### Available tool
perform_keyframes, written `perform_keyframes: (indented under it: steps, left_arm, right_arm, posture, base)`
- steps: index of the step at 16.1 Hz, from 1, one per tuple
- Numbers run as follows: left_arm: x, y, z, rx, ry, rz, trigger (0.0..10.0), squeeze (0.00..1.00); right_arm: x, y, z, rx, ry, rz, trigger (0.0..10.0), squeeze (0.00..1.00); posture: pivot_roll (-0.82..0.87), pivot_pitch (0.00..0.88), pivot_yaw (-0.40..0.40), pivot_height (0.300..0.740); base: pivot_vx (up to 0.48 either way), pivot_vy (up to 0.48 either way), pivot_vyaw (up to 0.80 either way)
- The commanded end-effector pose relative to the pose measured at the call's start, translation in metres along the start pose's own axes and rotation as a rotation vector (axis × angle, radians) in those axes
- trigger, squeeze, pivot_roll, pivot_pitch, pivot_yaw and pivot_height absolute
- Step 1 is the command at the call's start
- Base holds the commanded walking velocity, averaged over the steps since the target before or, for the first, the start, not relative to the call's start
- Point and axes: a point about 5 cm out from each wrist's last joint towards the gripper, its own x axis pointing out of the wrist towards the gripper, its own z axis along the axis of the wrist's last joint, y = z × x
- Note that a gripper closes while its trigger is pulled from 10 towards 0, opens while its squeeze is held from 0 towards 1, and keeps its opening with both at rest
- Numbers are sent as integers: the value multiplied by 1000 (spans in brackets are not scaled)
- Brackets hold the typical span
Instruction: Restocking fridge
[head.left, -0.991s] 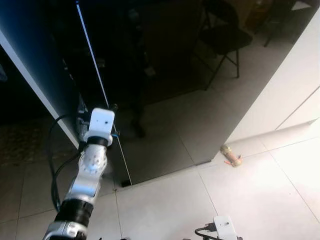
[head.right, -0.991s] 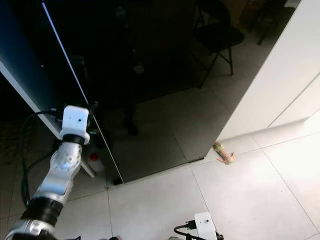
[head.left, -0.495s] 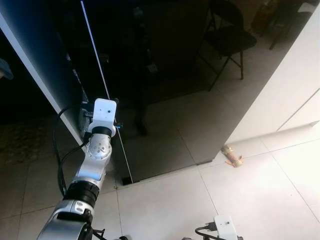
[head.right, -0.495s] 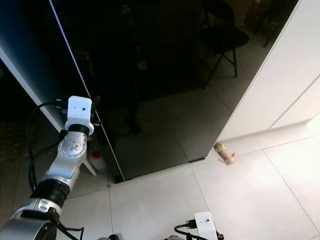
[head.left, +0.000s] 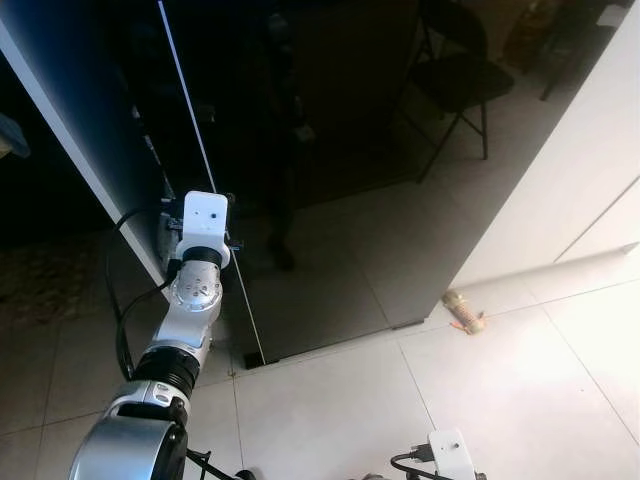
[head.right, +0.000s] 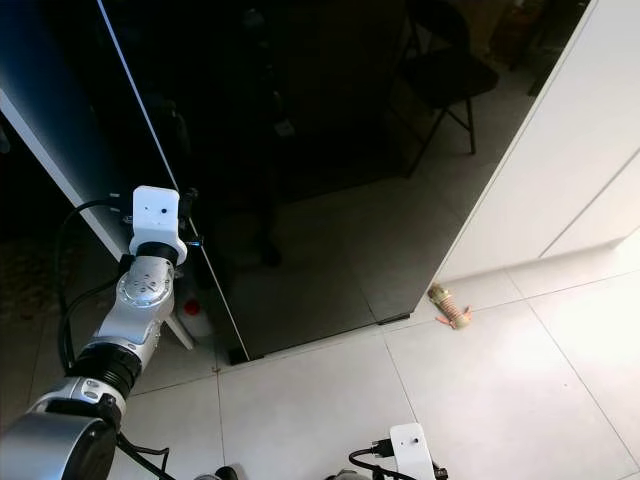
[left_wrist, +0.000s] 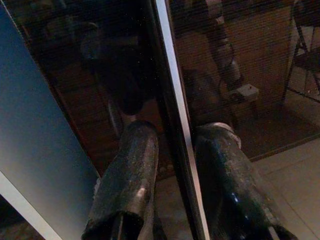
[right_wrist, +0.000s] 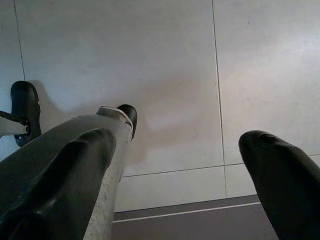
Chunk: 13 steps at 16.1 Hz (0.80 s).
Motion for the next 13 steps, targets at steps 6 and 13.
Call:
perform_keyframes:
  steps: [6, 13]
  left_arm:
    - [7, 29, -3, -12, 33, 101, 10000, 0]
    - [8, 31, -5, -12, 38, 101, 10000, 0]
  right_arm:
    - [-2, 3, -11, 12, 39, 7, 10000, 0]
    - [-2, 2, -12, 14, 38, 5, 10000, 0]
  posture:
    - [-133, 156, -34, 740]
    - [-139, 160, -36, 740]
  base:
    - [0, 0, 0]
    - [0, 0, 0]
